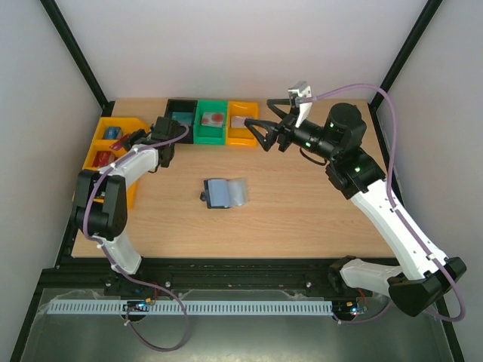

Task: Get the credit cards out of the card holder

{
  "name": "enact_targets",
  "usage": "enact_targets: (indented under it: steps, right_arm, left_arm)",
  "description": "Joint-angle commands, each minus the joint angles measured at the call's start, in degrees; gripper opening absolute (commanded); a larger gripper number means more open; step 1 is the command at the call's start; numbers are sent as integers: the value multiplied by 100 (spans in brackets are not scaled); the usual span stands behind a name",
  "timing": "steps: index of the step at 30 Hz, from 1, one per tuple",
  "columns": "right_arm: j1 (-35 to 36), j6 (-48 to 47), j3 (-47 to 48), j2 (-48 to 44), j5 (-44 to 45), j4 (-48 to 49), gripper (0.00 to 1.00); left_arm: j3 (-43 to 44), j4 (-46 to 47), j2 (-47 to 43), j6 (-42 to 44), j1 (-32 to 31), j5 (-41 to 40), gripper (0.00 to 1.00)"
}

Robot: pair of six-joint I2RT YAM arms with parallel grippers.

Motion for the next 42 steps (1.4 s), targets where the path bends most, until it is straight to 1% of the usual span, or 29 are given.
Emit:
enact_targets:
  steps: [1, 4, 7, 9, 11, 13, 15, 19, 27, 36, 42]
  right_arm:
    - [-27, -17, 313, 53, -147, -100, 99]
    - [-23, 78, 403, 210, -129, -62, 99]
    - [-23, 173, 533, 400, -116, -81, 99]
    - [-27, 203, 607, 516, -145, -81, 99]
    - [-24, 263, 664, 652, -149, -32, 99]
    - [-27, 395, 913, 1000, -169, -1, 99]
    - [-23, 427, 1061, 1134, -215, -35, 99]
    - [-28, 419, 1117, 1215, -191, -24, 99]
    - [-22, 181, 1133, 1204, -185, -206, 99]
    - [-23, 98, 1140, 1227, -268, -225, 99]
    - [-22, 45, 1117, 1179, -338, -292, 99]
  left_arm:
    - [279, -792, 214, -658, 213, 52, 2]
    - [368, -1078, 628, -925, 549, 185, 2]
    - [330, -1157, 732, -1184, 909, 502, 2]
    - [231, -903, 653, -1134, 1084, 744, 2]
    - [192, -545, 649, -1007, 1219, 813, 2]
    - [441, -230, 783, -968, 1331, 990, 2]
    - [547, -176, 884, -946, 1347, 1021, 2]
    - [726, -552, 1220, -1126, 1384, 1111, 2]
    - [947, -740, 1423, -1266, 1724, 1174, 2]
    - [1157, -711, 1857, -1229, 1981, 1221, 2]
    - [1300, -739, 2048, -1244, 2010, 1144, 2]
